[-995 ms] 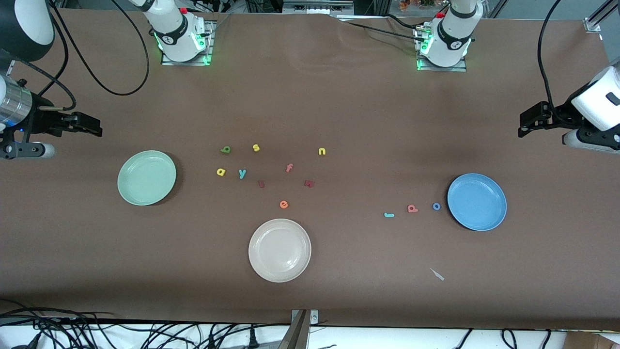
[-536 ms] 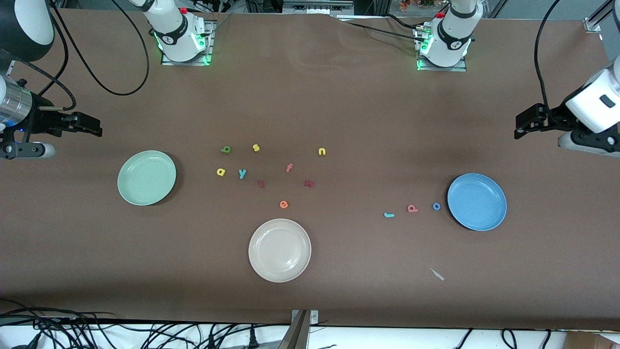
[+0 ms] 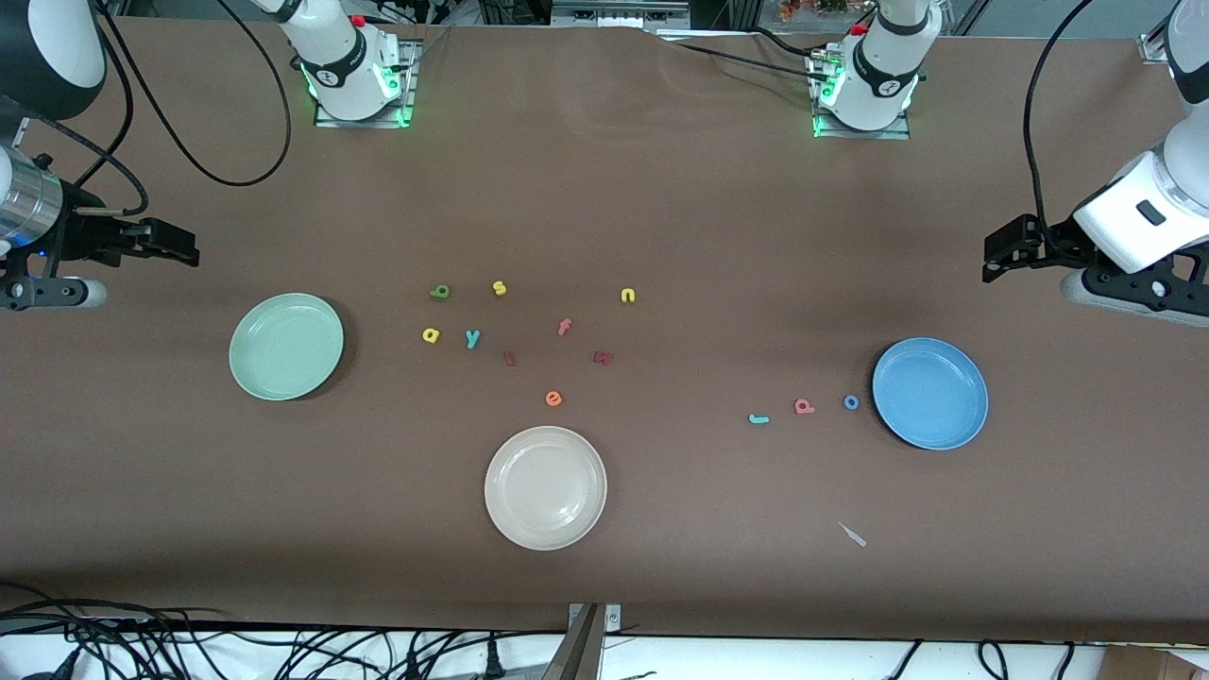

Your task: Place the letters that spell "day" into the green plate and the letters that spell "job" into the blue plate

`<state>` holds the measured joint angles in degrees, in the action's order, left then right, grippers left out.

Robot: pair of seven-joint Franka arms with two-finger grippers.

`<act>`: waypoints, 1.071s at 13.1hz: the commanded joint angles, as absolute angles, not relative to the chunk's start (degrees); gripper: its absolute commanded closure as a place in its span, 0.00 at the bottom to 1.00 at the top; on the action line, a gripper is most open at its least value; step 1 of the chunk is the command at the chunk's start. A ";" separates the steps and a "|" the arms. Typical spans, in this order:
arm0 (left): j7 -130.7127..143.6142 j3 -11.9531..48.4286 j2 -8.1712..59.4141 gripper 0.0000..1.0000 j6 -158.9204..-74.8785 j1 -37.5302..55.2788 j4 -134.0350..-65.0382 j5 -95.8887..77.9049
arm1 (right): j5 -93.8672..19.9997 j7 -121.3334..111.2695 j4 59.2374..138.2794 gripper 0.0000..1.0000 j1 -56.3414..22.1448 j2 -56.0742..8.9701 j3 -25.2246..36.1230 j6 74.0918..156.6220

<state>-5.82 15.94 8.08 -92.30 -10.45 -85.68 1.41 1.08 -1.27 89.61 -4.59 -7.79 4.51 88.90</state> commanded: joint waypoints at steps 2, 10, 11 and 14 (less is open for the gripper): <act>-5.10 12.25 8.09 0.00 -92.02 -3.38 -84.90 3.07 | 0.26 -2.37 89.12 0.00 -3.96 -7.82 4.22 88.24; 8.94 8.17 8.61 0.00 -94.12 1.23 -91.41 2.81 | 0.26 -2.37 89.12 0.00 -3.96 -7.82 4.22 88.24; 10.18 8.17 8.96 0.00 -95.35 1.23 -91.41 2.73 | 0.26 -2.37 89.12 0.00 -3.96 -7.82 4.22 88.24; 10.46 8.17 9.93 0.00 -98.25 1.93 -91.41 2.64 | 0.26 -2.37 89.12 0.00 -3.96 -7.82 4.22 88.24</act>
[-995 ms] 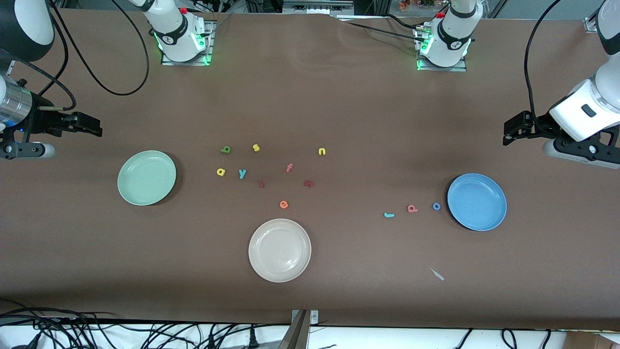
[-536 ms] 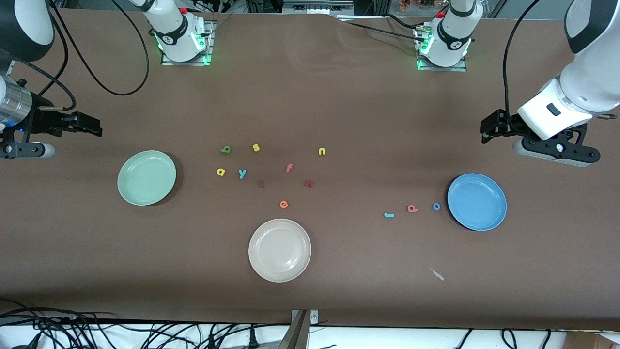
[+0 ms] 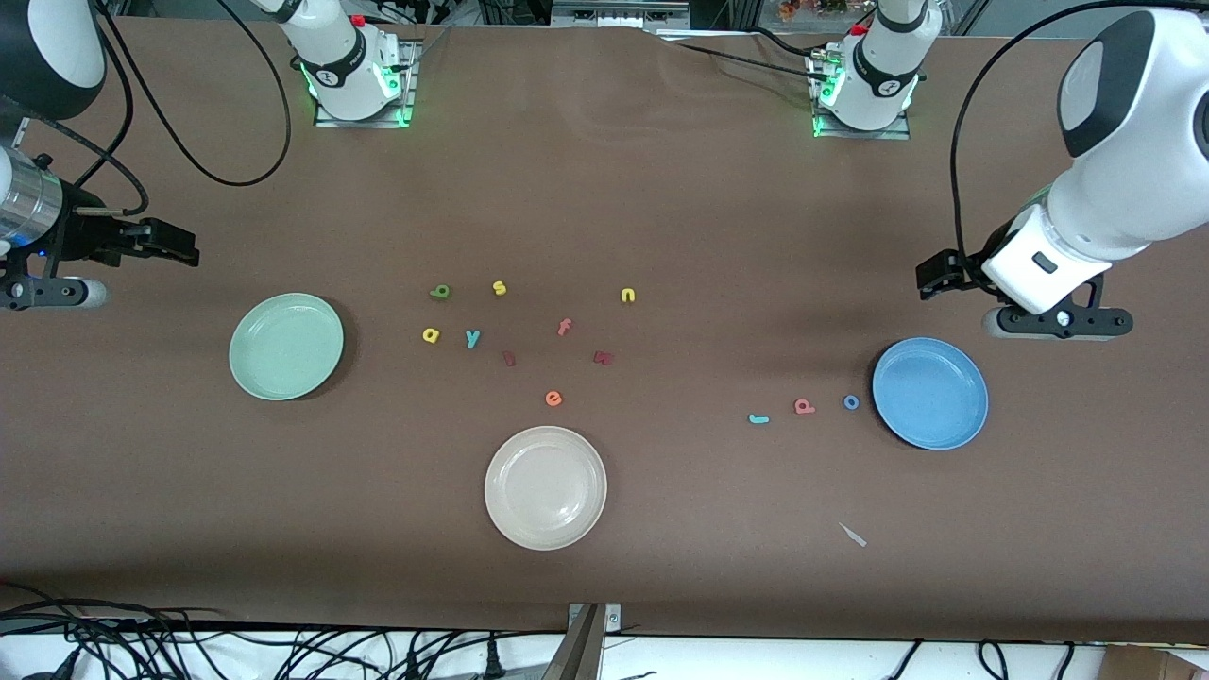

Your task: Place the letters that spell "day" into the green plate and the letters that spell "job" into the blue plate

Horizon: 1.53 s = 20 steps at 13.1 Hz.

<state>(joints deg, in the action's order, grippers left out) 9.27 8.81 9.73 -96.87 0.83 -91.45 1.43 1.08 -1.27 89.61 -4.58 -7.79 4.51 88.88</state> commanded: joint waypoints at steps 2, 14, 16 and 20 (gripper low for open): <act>10.46 8.17 9.76 0.00 -98.79 2.11 -91.32 2.64 | 0.26 -2.37 89.12 0.00 -3.96 -7.82 4.22 88.24; -2.90 -0.44 5.10 0.00 -97.84 4.13 -92.90 5.01 | 0.26 -2.37 89.21 0.00 -3.96 -7.82 4.22 88.16; -3.34 -0.44 5.36 0.00 -97.91 3.87 -92.81 4.92 | 0.26 -2.37 89.21 0.00 -3.96 -7.82 4.22 88.24; -2.72 -0.35 5.80 0.00 -97.56 3.95 -91.94 4.48 | 0.26 -2.37 89.21 0.00 -3.96 -7.82 4.22 88.24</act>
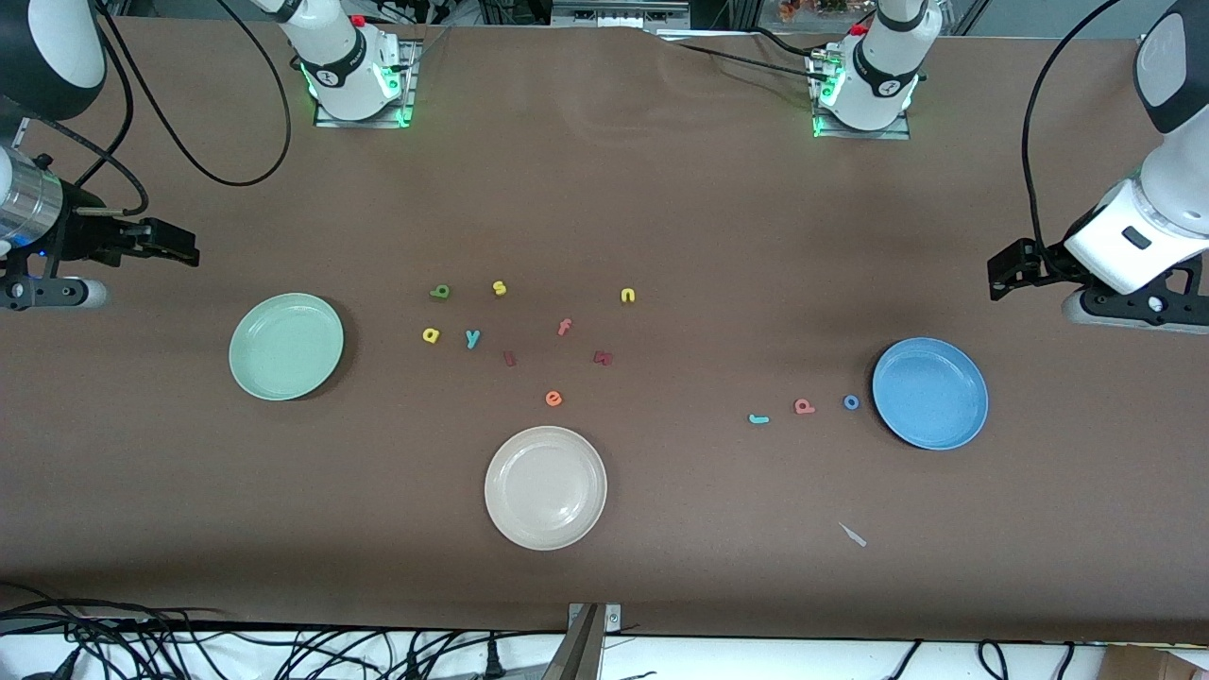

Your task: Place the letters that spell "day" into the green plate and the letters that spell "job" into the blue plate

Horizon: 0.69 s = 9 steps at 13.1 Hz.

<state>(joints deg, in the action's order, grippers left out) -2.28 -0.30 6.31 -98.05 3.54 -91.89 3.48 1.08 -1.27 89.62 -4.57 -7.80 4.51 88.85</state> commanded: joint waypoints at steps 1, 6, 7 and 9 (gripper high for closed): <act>-2.64 -0.35 5.80 0.00 -97.47 3.96 -91.93 4.48 | 0.26 -2.37 89.21 0.00 -3.96 -7.82 4.22 88.24; -2.64 -0.09 5.63 0.00 -95.71 3.96 -91.85 4.31 | 0.26 -2.37 89.21 0.00 -3.96 -7.82 4.22 88.24; -2.64 -0.09 5.71 0.00 -95.71 3.96 -91.85 4.22 | 0.26 -2.37 89.21 0.00 -3.96 -7.82 4.22 88.16; -2.55 -0.18 5.71 0.00 -95.54 3.96 -91.85 3.87 | 0.26 -2.37 89.21 0.00 -3.96 -7.82 4.22 88.15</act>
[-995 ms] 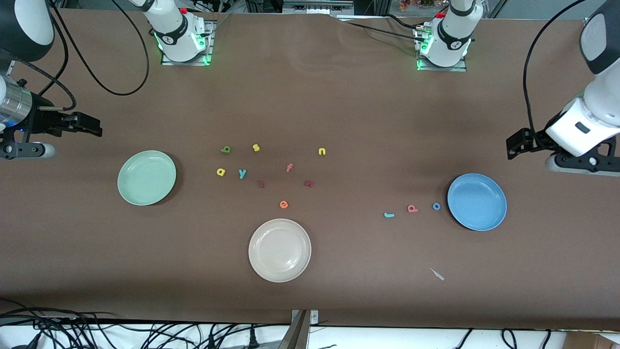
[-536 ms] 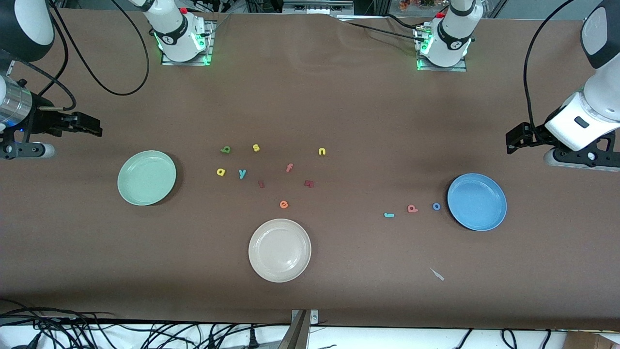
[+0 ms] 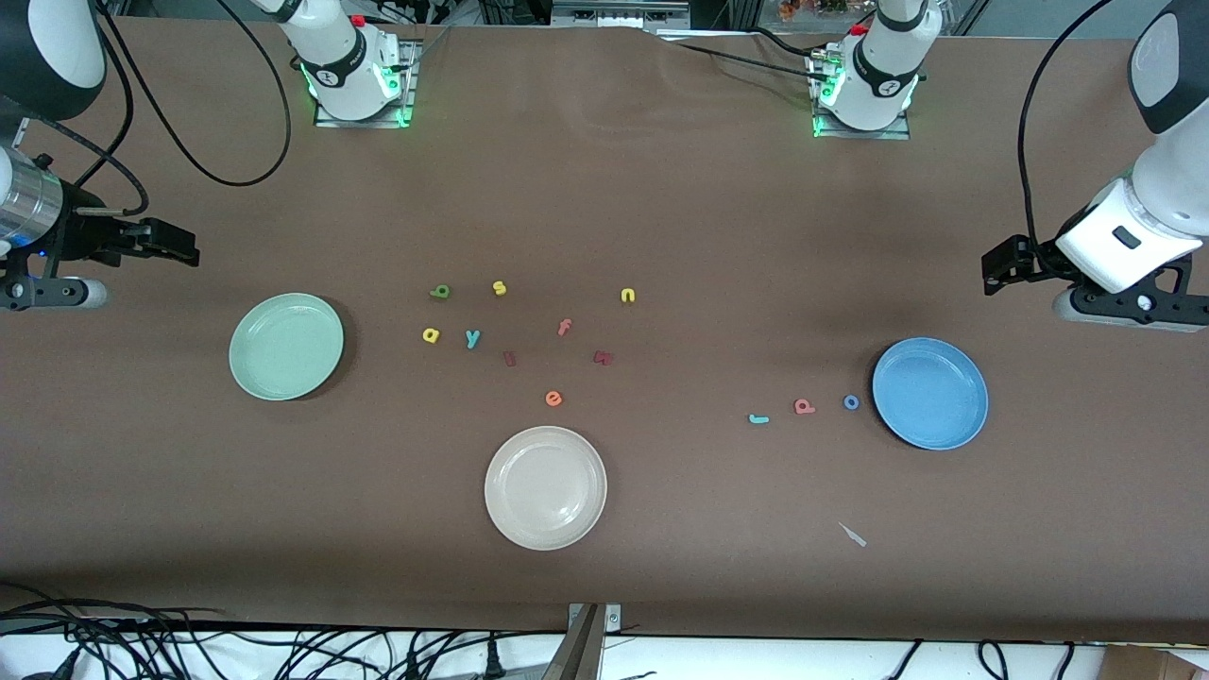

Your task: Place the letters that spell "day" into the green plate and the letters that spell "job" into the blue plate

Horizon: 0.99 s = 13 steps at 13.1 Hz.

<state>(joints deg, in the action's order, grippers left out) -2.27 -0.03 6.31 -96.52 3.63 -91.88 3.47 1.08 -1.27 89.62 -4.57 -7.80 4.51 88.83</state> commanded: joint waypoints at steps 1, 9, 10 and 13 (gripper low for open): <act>-2.46 -0.44 5.71 0.00 -95.45 3.87 -91.85 2.30 | 0.26 -2.37 89.21 0.00 -3.96 -7.82 4.22 88.15; -2.64 -0.18 5.89 0.00 -94.13 0.44 -91.41 -1.32 | 0.26 -2.37 89.21 0.00 -3.96 -7.82 4.22 88.15; -2.55 -0.09 5.89 0.00 -94.13 0.70 -91.32 -1.23 | 0.18 -2.37 89.21 0.00 -3.96 -7.82 4.22 88.24; -2.46 0.26 5.98 0.00 -94.13 0.97 -91.23 -0.79 | 0.26 -2.37 89.21 0.00 -3.96 -7.82 4.22 88.15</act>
